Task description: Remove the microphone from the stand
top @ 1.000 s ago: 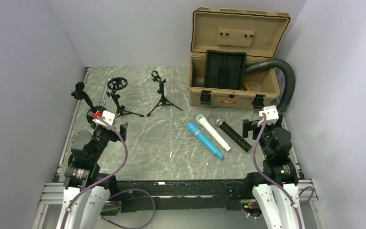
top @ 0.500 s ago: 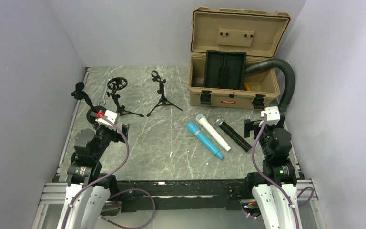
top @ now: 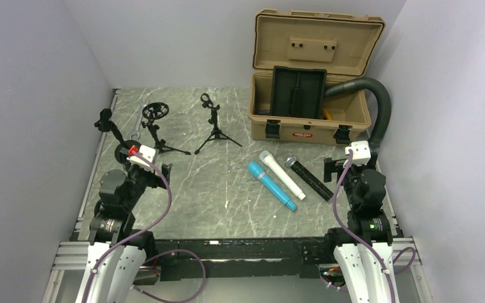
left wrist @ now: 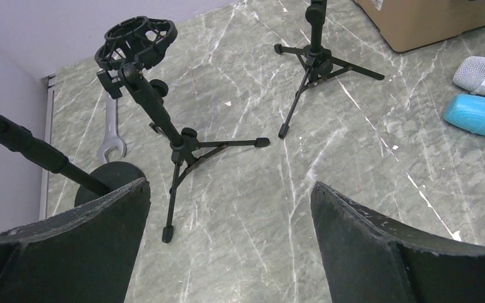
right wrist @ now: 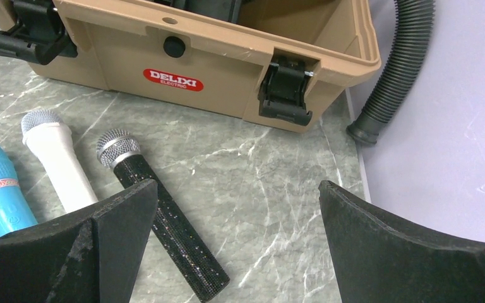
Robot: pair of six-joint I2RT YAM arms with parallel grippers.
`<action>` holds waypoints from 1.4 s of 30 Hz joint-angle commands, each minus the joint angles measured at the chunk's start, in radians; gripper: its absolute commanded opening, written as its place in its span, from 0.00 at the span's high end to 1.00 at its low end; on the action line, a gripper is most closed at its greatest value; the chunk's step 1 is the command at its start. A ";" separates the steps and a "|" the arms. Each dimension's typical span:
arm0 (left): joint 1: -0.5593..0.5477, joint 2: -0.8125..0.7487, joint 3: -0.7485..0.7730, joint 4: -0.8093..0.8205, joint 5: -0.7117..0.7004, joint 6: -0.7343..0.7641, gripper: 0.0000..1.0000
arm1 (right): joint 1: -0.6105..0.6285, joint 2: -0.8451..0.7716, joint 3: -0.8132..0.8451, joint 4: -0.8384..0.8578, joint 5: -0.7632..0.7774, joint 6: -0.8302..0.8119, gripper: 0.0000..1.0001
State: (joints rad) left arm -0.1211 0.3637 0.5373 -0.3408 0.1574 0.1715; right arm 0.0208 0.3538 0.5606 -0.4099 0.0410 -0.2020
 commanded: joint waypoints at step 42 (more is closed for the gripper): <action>0.019 -0.007 -0.017 0.043 0.021 0.020 0.01 | -0.015 -0.006 -0.024 0.019 -0.067 -0.031 0.00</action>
State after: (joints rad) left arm -0.1078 0.3637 0.5270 -0.3370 0.1612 0.1818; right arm 0.0097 0.3412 0.5426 -0.4110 -0.0135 -0.2207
